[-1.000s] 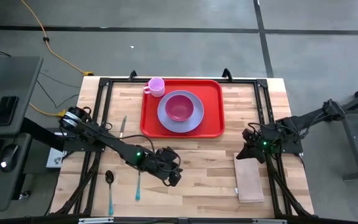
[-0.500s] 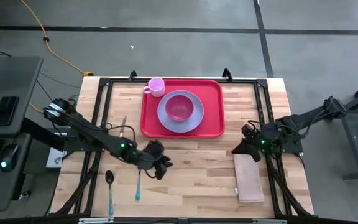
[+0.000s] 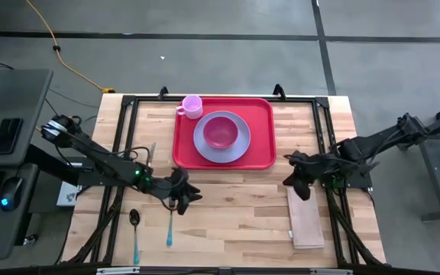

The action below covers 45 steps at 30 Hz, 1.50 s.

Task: Set up tray
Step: Put the brown napkin to the left of the blue plate on the orange serving tray

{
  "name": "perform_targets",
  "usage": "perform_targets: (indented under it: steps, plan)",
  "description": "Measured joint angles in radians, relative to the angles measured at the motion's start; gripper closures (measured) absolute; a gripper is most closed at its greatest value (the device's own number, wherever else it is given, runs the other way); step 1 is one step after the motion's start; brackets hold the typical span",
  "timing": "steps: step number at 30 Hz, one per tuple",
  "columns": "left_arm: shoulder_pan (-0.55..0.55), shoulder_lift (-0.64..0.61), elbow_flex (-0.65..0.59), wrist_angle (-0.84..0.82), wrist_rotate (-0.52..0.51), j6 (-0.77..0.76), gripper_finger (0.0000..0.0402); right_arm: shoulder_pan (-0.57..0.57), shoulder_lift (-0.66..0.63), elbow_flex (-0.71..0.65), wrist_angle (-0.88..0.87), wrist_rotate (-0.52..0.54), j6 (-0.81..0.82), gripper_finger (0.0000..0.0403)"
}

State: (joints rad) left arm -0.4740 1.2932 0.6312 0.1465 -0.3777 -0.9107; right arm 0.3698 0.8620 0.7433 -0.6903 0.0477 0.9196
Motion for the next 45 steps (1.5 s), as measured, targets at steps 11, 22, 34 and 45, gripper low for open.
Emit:
perform_targets:
  steps: [11,22,34,45]
  plan:
    - [-0.054,-0.017,-0.078,0.048,0.009,-0.016,0.0229,0.063,0.179,0.091,-0.220,-0.134,0.087,0.0402]
    - [-0.098,-0.016,-0.084,0.025,0.023,-0.010,0.0229,0.095,0.225,0.077,-0.351,-0.133,0.034,0.0402]
    - [-0.096,-0.016,-0.084,0.006,0.108,-0.002,0.0229,0.096,0.224,-0.008,-0.361,-0.296,0.186,0.0384]
    - [-0.096,-0.015,-0.084,-0.044,0.109,-0.021,0.0229,0.096,0.223,-0.007,-0.383,-0.331,0.360,0.0296]
